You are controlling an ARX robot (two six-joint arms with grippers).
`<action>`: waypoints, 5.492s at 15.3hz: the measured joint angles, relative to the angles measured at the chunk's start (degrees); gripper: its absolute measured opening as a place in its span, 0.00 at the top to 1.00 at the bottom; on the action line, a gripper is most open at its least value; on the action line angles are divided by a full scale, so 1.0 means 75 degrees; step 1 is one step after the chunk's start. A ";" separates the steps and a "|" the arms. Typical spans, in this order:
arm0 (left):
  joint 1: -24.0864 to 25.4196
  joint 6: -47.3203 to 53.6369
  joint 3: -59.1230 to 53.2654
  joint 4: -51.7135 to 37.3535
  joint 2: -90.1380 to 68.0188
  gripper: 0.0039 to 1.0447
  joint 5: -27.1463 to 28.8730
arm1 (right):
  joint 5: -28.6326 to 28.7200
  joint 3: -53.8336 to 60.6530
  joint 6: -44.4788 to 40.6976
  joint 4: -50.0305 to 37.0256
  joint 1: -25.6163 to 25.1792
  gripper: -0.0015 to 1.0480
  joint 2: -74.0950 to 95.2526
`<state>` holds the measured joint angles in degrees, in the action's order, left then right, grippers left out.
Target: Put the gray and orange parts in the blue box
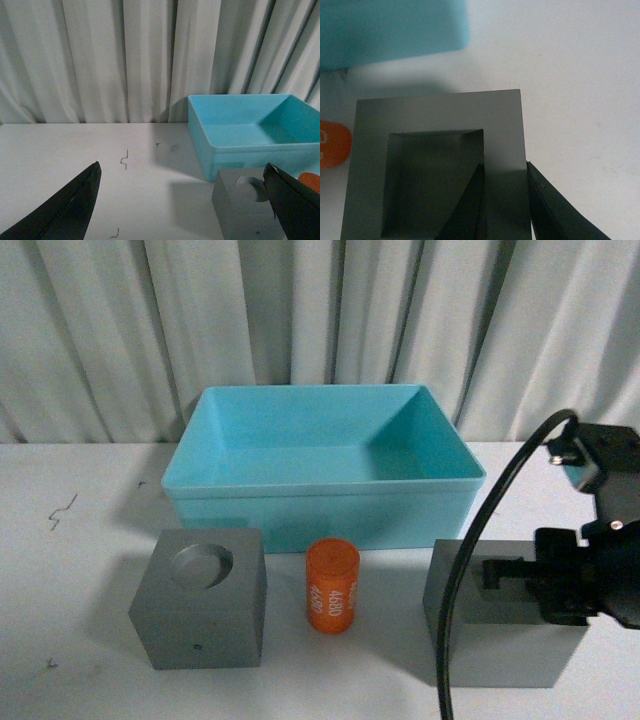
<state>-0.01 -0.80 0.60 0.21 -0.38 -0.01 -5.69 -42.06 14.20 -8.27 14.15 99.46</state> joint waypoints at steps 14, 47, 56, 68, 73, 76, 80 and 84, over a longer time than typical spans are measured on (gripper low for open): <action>0.0000 0.0000 0.0000 -0.0003 0.0000 0.06 0.0003 | 0.1241 -0.8626 -0.0431 0.1801 -0.0114 0.82 0.3888; 0.0006 0.0000 0.0000 0.0000 0.0000 0.06 0.0003 | 0.0752 0.3946 -0.1842 -0.5106 -0.1848 0.98 -0.5380; 0.0006 0.0000 0.0000 0.0000 0.0000 0.06 0.0003 | 0.0752 0.5141 -0.1842 -0.3786 -0.1848 0.98 -0.7813; 0.0006 0.0000 0.0000 0.0000 0.0000 0.06 0.0003 | 0.0749 0.5520 -0.1845 -0.1582 -0.1848 0.98 -1.0579; 0.0006 0.0000 0.0000 0.0000 0.0000 0.06 0.0003 | 0.0749 0.5520 -0.1845 -0.0670 -0.1848 0.98 -1.1503; 0.0006 0.0000 0.0000 0.0000 0.0000 0.06 0.0003 | 0.0749 0.5520 -0.1845 -0.0294 -0.1848 0.98 -1.1858; 0.0006 0.0000 0.0000 -0.0009 0.0000 0.06 0.0000 | 0.0749 0.5496 -0.1845 0.1067 -0.1853 0.98 -1.3228; 0.0006 0.0000 0.0000 -0.0003 0.0000 0.06 0.0003 | 0.0758 0.5517 -0.1851 0.1128 -0.1856 0.95 -1.3237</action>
<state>0.03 -0.80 0.60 0.19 -0.38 0.01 -0.01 -0.69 0.32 0.19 0.23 0.19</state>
